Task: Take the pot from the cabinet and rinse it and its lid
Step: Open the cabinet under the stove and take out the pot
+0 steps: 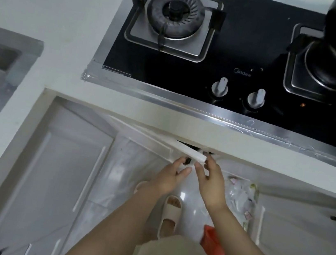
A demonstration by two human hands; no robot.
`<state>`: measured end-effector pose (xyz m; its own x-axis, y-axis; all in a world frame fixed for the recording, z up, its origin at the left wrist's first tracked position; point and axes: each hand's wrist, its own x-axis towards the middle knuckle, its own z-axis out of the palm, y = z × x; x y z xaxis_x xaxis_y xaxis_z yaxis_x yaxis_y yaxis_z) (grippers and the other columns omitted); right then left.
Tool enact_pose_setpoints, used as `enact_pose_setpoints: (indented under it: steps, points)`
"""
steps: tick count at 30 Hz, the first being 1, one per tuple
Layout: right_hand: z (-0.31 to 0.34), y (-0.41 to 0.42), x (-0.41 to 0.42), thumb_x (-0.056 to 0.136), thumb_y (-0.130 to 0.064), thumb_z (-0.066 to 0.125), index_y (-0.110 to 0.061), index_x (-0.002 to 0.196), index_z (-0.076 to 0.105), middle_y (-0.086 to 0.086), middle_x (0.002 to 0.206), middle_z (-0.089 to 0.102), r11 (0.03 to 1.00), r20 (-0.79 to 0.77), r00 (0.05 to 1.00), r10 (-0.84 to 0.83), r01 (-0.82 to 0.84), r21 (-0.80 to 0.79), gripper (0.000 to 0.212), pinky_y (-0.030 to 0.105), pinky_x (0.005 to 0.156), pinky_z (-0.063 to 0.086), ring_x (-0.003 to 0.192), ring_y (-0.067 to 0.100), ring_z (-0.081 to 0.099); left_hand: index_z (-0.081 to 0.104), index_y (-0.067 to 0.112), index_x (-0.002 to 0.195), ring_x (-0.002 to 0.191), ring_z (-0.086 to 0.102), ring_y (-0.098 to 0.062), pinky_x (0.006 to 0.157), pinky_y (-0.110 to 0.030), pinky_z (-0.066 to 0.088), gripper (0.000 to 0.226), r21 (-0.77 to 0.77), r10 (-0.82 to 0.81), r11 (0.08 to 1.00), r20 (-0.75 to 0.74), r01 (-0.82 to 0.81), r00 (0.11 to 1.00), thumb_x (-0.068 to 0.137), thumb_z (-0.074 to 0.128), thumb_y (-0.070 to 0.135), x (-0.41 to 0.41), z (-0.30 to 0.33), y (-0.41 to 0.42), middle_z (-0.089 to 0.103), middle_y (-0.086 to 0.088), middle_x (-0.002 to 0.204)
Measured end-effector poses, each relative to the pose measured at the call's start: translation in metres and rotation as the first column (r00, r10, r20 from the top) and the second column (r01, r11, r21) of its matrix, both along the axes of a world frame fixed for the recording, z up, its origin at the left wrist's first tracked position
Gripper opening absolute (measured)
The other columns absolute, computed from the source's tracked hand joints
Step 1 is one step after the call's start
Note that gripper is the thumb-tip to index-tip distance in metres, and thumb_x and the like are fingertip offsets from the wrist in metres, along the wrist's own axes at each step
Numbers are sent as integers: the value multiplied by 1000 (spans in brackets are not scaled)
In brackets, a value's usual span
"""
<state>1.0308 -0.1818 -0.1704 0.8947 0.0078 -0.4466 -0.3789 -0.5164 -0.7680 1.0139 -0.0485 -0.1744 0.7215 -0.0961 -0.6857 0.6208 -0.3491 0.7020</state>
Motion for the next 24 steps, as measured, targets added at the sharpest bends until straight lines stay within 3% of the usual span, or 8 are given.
enact_pose_setpoints:
  steps: [4, 7, 11, 13, 16, 18, 21, 24]
  points:
    - [4, 4, -22, 93, -34, 50, -23, 127, 53, 2, 124, 60, 992, -49, 996, -81, 85, 95, 36, 24, 96, 40, 116, 15, 54, 37, 30, 141, 117, 48, -11, 96, -26, 36, 47, 42, -4, 999, 29, 3, 1000, 97, 32, 48, -23, 4, 5, 49, -3, 138]
    - [12, 11, -31, 95, -30, 48, -18, 122, 58, 0, 121, 62, 984, -48, 988, -144, 148, 95, 31, 18, 94, 35, 114, 15, 55, 50, 27, 130, 113, 55, -17, 92, -28, 42, 45, 206, 0, 978, 164, -35, 987, 96, 32, 50, -35, 6, 7, 58, -4, 125]
    - [18, 18, -48, 96, -29, 45, -12, 122, 59, 5, 123, 63, 992, 12, 994, -109, 110, -61, 34, 18, 93, 33, 115, 19, 55, 50, 17, 126, 108, 54, -18, 85, -22, 42, 41, 365, 170, 870, 411, -332, 896, 94, 46, 42, -48, 22, 16, 49, -5, 123]
    - [18, 22, -63, 96, -30, 46, -11, 119, 62, 6, 117, 66, 991, 38, 997, -73, 77, -113, 34, 21, 89, 37, 110, 22, 58, 49, 15, 128, 118, 46, -19, 89, -19, 37, 44, 381, 183, 822, 525, -423, 831, 92, 52, 40, -54, 25, 27, 44, -8, 131]
    - [18, 33, -92, 95, -32, 46, -13, 117, 63, 5, 109, 69, 986, 43, 996, -76, 81, -145, 33, 21, 82, 38, 99, 19, 60, 36, 21, 142, 142, 18, -25, 109, -29, 26, 58, 480, 65, 814, 483, -326, 873, 91, 50, 44, -67, 24, 45, 20, -13, 153]
    - [20, 43, -113, 95, -32, 47, -13, 118, 63, 6, 110, 69, 985, 28, 996, -90, 93, -144, 34, 15, 76, 39, 94, 16, 58, 25, 25, 148, 147, -1, -28, 118, -39, 11, 64, 571, -52, 793, 410, -213, 910, 92, 45, 49, -83, 22, 59, 2, -9, 160]
    - [26, 61, -146, 95, -25, 50, -8, 116, 63, 9, 107, 66, 988, 0, 991, -132, 132, -76, 30, -2, 53, 37, 83, 15, 54, 19, 27, 149, 148, -8, -29, 120, -46, 1, 65, 599, -153, 793, 368, -108, 917, 93, 42, 50, -108, 22, 81, -4, -6, 161]
    - [28, 82, -178, 94, -24, 52, -8, 111, 66, 7, 95, 68, 988, 15, 994, -113, 114, -106, 27, 1, 53, 37, 68, 8, 55, 23, 30, 148, 148, -7, -27, 120, -49, 1, 62, 624, -206, 779, 333, -51, 920, 92, 43, 49, -129, 27, 104, 0, -3, 161]
